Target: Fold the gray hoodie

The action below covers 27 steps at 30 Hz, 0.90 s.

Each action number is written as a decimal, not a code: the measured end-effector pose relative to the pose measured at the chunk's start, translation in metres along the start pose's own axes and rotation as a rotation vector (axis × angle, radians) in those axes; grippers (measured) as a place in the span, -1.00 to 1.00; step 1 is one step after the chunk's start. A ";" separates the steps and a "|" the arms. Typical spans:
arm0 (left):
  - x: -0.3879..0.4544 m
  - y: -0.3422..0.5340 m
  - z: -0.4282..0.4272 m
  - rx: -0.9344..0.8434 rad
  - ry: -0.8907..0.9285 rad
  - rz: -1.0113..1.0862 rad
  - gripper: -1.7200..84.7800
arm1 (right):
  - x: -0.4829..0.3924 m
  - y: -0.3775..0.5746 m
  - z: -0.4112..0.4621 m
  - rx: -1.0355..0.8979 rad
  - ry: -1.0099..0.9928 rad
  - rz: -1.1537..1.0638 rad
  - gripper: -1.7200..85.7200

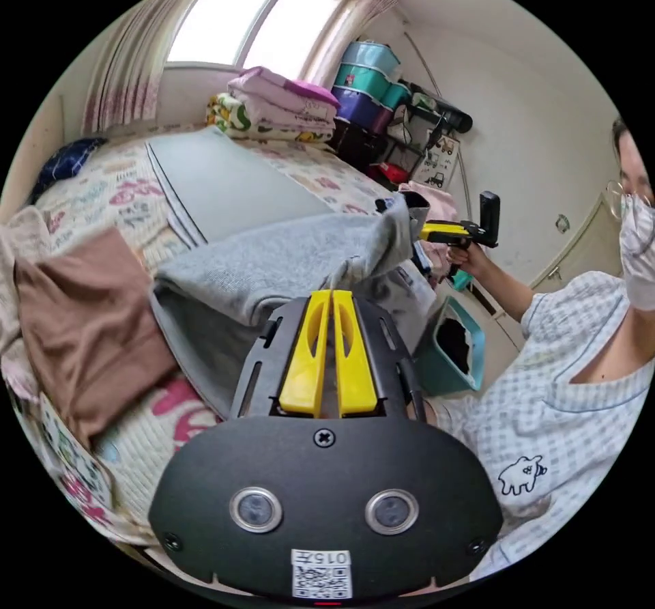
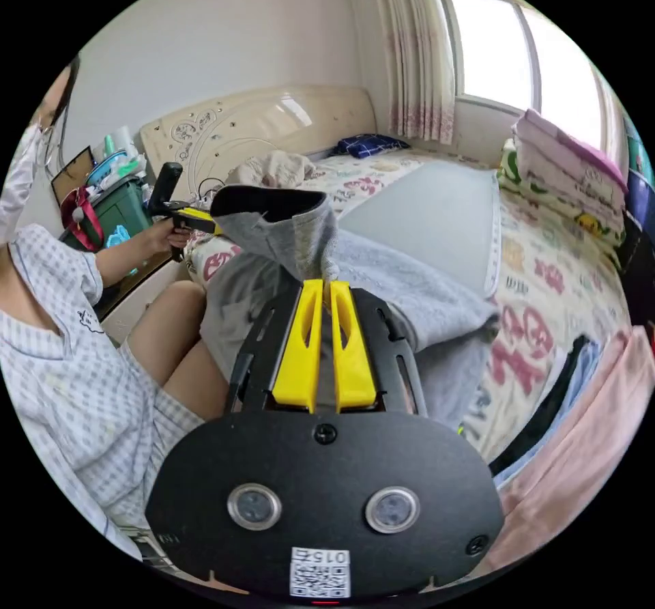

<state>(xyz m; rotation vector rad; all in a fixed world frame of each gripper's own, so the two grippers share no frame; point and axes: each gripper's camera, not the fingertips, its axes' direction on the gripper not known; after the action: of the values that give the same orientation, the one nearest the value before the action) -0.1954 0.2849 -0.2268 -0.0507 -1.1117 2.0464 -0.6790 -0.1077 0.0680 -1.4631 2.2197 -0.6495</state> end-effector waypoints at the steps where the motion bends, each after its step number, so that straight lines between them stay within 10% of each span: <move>1: 0.012 0.038 0.011 -0.019 0.030 -0.055 -0.96 | -0.005 0.030 0.002 -0.030 -0.032 0.072 -0.92; 16: 0.008 0.209 0.045 0.104 0.088 -0.550 -0.79 | 0.015 0.108 -0.068 0.165 -0.146 0.731 -0.69; 27: -0.031 0.246 -0.030 0.432 0.038 -0.646 -0.77 | 0.035 0.051 -0.043 -0.046 -0.325 0.708 -0.83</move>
<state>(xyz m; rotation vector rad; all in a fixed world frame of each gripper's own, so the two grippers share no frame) -0.3148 0.2107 -0.4328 0.4301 -0.5367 1.6347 -0.7541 -0.1154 0.0707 -0.6418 2.2697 -0.1145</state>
